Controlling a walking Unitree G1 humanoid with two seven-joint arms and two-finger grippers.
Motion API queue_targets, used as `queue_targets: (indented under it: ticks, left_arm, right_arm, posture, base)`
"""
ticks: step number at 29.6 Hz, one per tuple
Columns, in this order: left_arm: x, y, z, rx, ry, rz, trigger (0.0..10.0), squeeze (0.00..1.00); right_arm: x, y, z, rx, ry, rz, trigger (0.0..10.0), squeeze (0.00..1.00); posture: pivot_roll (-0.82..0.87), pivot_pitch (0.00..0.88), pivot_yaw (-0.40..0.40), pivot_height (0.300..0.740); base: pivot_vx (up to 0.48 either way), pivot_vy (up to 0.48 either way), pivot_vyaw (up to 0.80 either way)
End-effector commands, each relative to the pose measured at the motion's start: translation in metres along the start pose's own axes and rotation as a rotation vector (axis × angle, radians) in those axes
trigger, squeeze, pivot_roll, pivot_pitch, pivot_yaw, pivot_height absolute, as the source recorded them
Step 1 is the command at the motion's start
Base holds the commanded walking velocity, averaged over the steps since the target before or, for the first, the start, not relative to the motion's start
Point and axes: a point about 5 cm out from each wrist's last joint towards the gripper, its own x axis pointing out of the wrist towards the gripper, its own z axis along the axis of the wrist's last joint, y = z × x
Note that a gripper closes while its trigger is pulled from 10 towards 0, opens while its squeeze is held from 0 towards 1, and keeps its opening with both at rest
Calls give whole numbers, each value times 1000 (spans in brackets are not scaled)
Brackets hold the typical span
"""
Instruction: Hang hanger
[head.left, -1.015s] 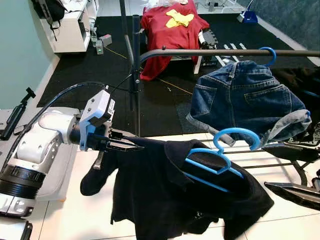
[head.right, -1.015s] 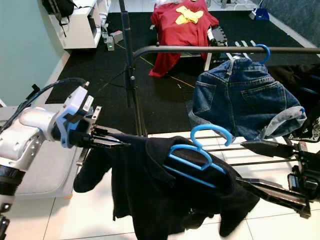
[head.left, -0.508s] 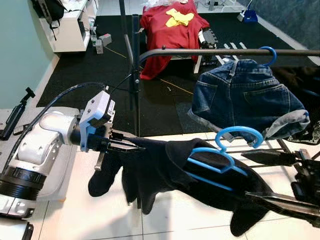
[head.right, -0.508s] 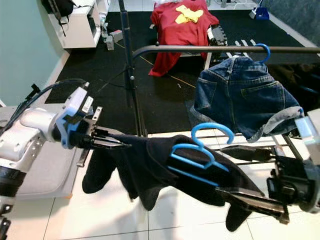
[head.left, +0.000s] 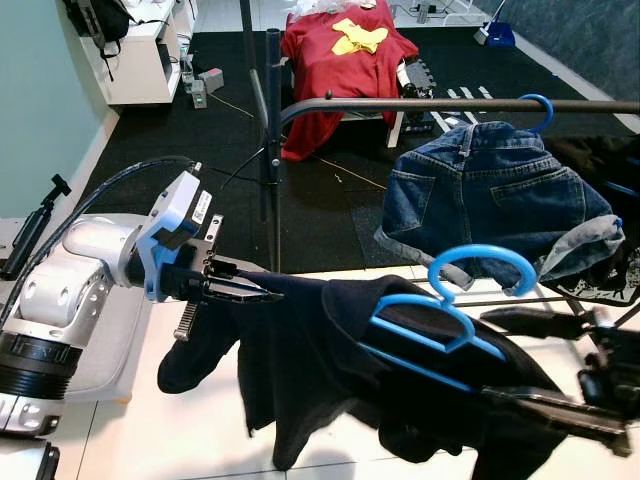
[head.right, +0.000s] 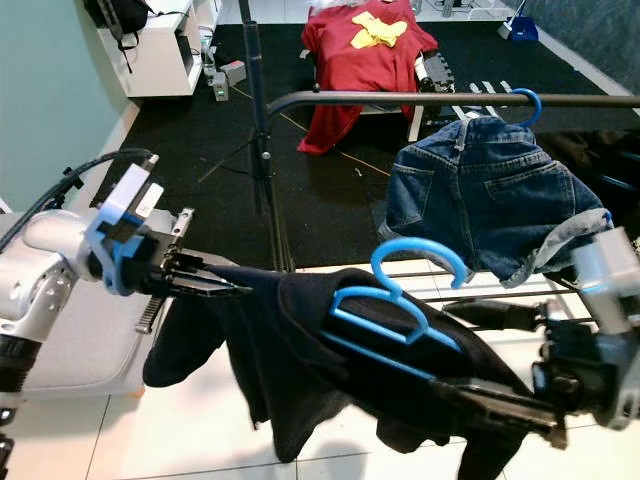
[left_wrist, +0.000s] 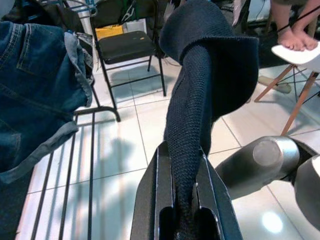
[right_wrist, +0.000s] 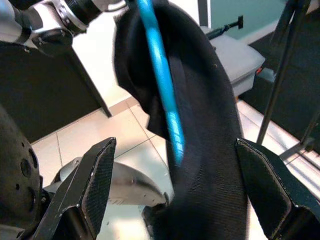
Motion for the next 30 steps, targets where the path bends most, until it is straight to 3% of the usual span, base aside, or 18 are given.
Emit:
queue_targets:
  ticks: [1,10,11,30]
  left_arm:
    - [-4,-4,11,22,-38,-26,10000,0]
    - [5,-12,23,33,-92,-92,10000,0]
    - [6,-13,24,33,-96,-95,10000,0]
    - [13,-10,27,30,-132,-72,10000,0]
  right_arm:
    - [3,0,-4,-6,21,0,10000,0]
    - [7,-4,-13,2,87,-20,10000,0]
    - [7,-5,-15,4,95,-20,0,0]
    - [9,-10,-15,-20,70,-58,0,0]
  posture:
    - [-103,147,5,740]
    - [-101,148,-1,740]
    - [-101,148,-1,740]
    - [-102,153,3,740]
  base:
    - [0,0,0]
    - [0,0,0]
    - [0,0,0]
    - [0,0,0]
